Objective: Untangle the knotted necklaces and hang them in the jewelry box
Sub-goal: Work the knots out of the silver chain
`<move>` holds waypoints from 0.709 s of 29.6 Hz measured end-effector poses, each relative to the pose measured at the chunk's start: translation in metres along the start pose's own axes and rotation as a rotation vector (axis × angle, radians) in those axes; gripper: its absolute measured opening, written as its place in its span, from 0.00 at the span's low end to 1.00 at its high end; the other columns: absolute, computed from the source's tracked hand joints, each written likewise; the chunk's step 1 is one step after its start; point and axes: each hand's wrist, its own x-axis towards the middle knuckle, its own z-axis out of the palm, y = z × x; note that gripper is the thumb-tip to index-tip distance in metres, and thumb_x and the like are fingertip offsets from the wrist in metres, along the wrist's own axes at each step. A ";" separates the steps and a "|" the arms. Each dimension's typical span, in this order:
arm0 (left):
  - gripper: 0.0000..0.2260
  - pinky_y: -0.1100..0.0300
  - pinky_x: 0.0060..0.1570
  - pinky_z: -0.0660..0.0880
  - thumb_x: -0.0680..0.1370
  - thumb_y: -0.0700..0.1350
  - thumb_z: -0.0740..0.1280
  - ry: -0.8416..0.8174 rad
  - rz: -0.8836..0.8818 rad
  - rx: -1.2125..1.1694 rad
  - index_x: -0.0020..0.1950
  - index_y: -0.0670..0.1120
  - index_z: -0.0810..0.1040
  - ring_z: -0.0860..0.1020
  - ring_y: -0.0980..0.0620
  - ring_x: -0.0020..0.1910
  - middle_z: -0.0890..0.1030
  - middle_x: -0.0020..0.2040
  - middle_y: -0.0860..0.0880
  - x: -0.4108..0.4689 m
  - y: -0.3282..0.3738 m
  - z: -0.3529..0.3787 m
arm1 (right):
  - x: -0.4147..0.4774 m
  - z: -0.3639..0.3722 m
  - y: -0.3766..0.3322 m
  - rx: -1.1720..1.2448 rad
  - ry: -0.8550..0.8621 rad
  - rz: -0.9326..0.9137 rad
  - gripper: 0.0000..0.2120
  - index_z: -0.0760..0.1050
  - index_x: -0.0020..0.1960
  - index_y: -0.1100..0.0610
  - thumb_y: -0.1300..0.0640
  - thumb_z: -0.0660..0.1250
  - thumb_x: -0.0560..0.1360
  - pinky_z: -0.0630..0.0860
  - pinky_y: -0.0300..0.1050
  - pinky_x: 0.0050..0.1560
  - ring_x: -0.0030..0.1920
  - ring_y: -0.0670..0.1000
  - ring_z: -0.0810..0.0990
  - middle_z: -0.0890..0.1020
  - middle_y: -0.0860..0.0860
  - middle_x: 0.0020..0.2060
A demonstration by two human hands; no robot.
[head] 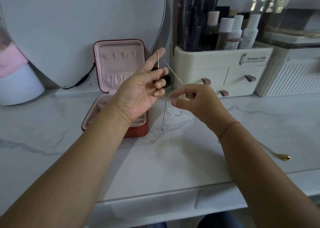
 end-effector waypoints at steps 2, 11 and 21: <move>0.25 0.66 0.35 0.68 0.77 0.36 0.57 -0.005 0.031 -0.035 0.73 0.52 0.65 0.71 0.57 0.35 0.76 0.43 0.51 0.000 0.000 0.002 | -0.001 0.001 -0.002 0.012 -0.001 -0.016 0.05 0.83 0.43 0.53 0.58 0.76 0.68 0.61 0.30 0.30 0.27 0.41 0.65 0.68 0.41 0.24; 0.28 0.53 0.45 0.80 0.80 0.34 0.58 0.073 -0.032 0.155 0.76 0.56 0.58 0.80 0.49 0.50 0.79 0.58 0.44 -0.002 -0.003 0.001 | -0.001 -0.002 -0.011 0.276 -0.085 0.054 0.11 0.78 0.37 0.55 0.53 0.66 0.77 0.64 0.31 0.35 0.31 0.41 0.67 0.75 0.41 0.26; 0.10 0.70 0.17 0.59 0.75 0.35 0.58 0.188 -0.215 -0.071 0.46 0.43 0.78 0.66 0.60 0.22 0.76 0.34 0.50 0.001 0.007 -0.012 | 0.008 -0.012 0.010 0.458 0.332 0.211 0.11 0.81 0.45 0.50 0.63 0.63 0.77 0.73 0.46 0.58 0.35 0.45 0.75 0.74 0.47 0.32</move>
